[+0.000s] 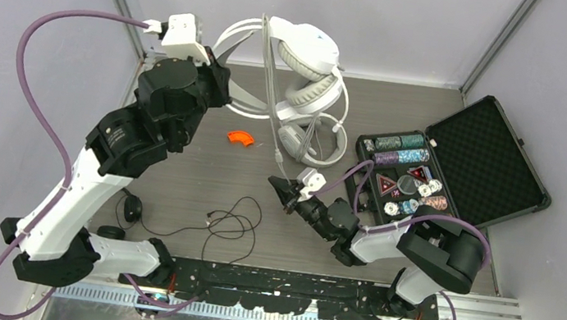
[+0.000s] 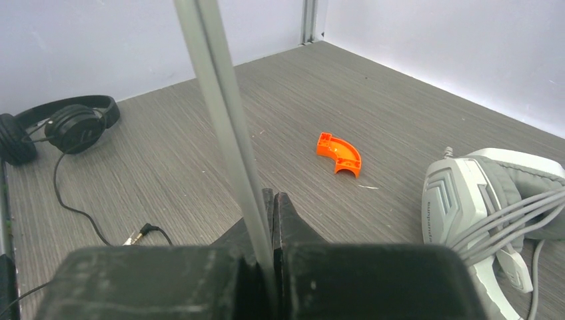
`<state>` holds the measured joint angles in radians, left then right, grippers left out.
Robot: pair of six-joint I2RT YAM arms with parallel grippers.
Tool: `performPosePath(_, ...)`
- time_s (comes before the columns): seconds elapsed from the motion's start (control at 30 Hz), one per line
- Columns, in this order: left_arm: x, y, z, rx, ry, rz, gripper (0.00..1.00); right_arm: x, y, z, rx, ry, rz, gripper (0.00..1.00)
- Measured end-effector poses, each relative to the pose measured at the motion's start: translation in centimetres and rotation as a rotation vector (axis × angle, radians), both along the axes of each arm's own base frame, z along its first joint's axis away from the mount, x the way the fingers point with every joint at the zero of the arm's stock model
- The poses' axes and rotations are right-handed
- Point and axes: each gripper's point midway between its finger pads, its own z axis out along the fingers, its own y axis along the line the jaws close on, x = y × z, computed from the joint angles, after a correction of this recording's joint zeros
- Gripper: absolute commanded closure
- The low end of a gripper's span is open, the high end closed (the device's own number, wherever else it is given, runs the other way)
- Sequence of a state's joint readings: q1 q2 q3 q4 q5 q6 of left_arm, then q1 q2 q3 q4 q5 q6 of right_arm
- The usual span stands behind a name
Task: Wrap the headphones
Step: Wrap the headphones cable around the headphones.
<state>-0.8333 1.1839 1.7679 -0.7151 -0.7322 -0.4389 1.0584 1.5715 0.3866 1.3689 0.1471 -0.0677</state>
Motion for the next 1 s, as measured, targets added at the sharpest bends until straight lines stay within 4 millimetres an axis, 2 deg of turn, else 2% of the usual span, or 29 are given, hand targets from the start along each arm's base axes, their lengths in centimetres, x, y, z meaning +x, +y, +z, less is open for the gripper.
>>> performPosePath(0.17, -0.5, -0.8, 0.0, -0.007, 0.006, -0.059, 1.0, 0.8, -0.7, 0.0, 0.025, 0.026, -0.032, 0.99)
performPosePath(0.27, -1.5, -1.5, -0.5, 0.001, 0.025, -0.142, 1.0, 2.0, -2.1, -0.2, 0.058, 0.068, -0.063, 0.99)
performPosePath(0.37, -3.1, -2.2, -1.9, 0.01, 0.057, -0.245, 1.0, 3.1, -3.6, 0.3, 0.109, 0.104, -0.086, 0.99)
performPosePath(0.5, -5.7, -3.1, -3.6, 0.051, 0.102, -0.407, 1.0, 3.5, -5.0, 2.0, 0.173, 0.153, -0.078, 0.99)
performPosePath(0.6, -7.4, -3.6, -4.9, 0.103, 0.128, -0.515, 1.0, 2.8, -5.8, 3.6, 0.191, 0.19, -0.052, 0.99)
performPosePath(0.8, -10.0, -4.7, -7.1, 0.273, 0.13, -0.741, 1.0, 0.6, -6.2, 8.2, 0.175, 0.255, 0.041, 0.99)
performPosePath(0.9, -10.8, -5.1, -9.0, 0.358, 0.129, -0.836, 1.0, -0.9, -6.1, 8.8, 0.128, 0.318, 0.097, 0.99)
performPosePath(1.0, -11.3, -5.5, -10.3, 0.435, 0.108, -0.912, 1.0, -2.7, -6.3, 8.2, 0.072, 0.394, 0.148, 0.99)
